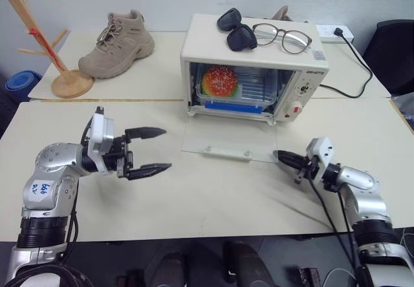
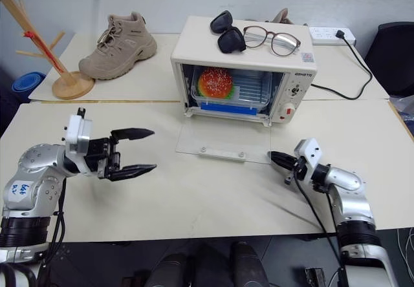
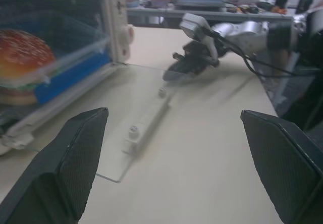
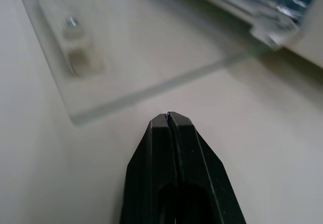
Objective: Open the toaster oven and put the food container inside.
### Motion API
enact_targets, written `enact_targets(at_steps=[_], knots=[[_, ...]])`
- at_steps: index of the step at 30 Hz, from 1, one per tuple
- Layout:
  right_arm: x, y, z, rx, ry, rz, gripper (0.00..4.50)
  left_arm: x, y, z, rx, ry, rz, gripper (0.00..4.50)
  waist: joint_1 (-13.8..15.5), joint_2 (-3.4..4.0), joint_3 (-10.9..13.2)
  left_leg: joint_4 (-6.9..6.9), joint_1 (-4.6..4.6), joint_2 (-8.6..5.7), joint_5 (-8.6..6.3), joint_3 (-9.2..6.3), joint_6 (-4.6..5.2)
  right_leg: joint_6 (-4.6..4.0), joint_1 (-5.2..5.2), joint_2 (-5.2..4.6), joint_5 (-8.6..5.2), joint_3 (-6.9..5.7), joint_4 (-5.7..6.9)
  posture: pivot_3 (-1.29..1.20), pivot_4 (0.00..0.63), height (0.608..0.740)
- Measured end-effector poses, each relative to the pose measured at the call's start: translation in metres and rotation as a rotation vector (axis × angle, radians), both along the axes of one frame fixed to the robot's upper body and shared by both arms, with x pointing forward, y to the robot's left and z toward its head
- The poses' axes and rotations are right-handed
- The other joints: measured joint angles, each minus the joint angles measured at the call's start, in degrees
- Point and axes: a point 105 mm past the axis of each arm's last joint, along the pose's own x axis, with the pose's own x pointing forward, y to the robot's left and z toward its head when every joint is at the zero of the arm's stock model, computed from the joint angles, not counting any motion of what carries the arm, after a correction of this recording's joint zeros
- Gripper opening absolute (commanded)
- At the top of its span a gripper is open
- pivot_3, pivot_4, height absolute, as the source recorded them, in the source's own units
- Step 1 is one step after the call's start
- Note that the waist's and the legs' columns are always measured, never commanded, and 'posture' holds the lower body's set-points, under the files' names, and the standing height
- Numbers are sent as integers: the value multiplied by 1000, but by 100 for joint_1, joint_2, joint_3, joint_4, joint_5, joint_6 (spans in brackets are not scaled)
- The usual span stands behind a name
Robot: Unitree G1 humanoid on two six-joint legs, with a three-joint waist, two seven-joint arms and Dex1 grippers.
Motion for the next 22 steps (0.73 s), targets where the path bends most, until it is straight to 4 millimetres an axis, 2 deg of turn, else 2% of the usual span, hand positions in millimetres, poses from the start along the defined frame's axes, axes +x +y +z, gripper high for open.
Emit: enact_targets(at_steps=[3,5,8,11,14,16,22], knots=[[2,11,31,130,-113,0,0,7,5,1,-80,19,92,4464,3,0,0,3,-2,0,0,-6,0,3,1,-3,2,-2,-2,0,150,740],[9,14,62,249,-201,-25,0,13,12,-3,-134,46,184,4464,-1,1,0,2,-1,0,0,-8,-2,3,0,-3,1,-3,-1,0,150,740],[13,7,101,348,-286,-54,0,17,22,-12,-148,69,282,4464,3,1,0,0,-2,0,-2,-11,-5,2,0,-3,1,-6,-5,0,150,740],[13,2,121,404,-307,-57,0,15,30,-23,-91,76,335,4464,12,1,0,-4,-3,-1,-2,-12,-5,2,1,-5,1,-7,-9,0,150,740],[-2,-3,116,244,-250,45,868,2,52,-50,91,68,392,4500,23,2,1,-23,-3,-3,-6,-10,2,-2,0,-9,-1,-7,-24,0,150,740],[-17,-9,102,134,-199,103,1595,-7,64,-66,141,108,423,4500,36,1,1,-35,-2,-1,-9,-12,10,-2,1,-10,-1,-9,-37,0,150,740],[-68,-4,27,-88,-14,314,3546,-30,77,-77,203,129,437,4500,40,0,0,-44,11,-2,-25,-10,38,-4,5,-15,-2,-4,-47,0,150,740]])
